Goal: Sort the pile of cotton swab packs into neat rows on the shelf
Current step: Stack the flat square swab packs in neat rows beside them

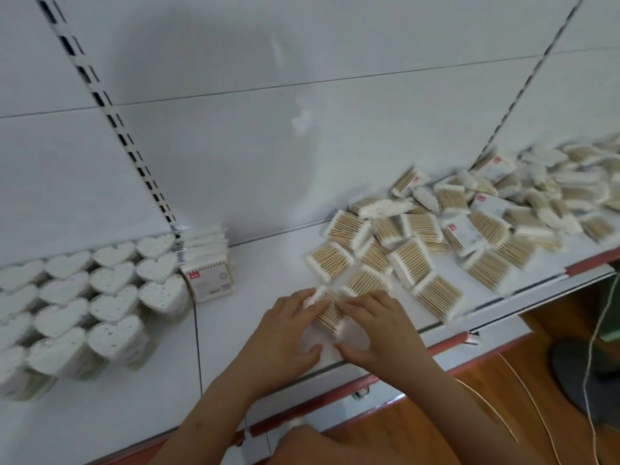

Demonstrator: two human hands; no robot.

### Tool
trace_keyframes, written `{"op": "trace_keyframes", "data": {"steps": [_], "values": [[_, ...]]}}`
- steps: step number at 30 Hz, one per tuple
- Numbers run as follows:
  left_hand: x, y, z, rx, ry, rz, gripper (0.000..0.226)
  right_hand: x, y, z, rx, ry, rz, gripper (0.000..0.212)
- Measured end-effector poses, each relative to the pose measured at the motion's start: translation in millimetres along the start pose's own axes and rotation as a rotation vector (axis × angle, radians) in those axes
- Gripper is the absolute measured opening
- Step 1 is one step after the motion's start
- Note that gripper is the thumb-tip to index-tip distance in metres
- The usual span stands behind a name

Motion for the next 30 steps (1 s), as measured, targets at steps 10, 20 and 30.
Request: {"op": "trace_keyframes", "data": {"steps": [10, 20, 30], "values": [[-14, -30, -24, 0.443, -0.425, 0.279, 0.012, -13, -24, 37, -0.101, 0.222, 0.183, 0.071], [1, -35, -30, 0.755, -0.528, 0.291, 0.010, -7, -26, 31, -0.294, 0.398, 0.390, 0.067], [-2, -29, -19, 0.853, -0.551, 0.316, 0.018, -37, -12, -50, -0.367, 0.025, 0.230, 0.075]]}}
Point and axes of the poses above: each hand's wrist, its own x-axis away from the middle knuckle, its own y-axis out of the palm, z = x × y, the point moved 7 cm from there along -x, towards the middle knuckle, and after that the axes turned 6 degrees about -x, right-handed, at the moved point
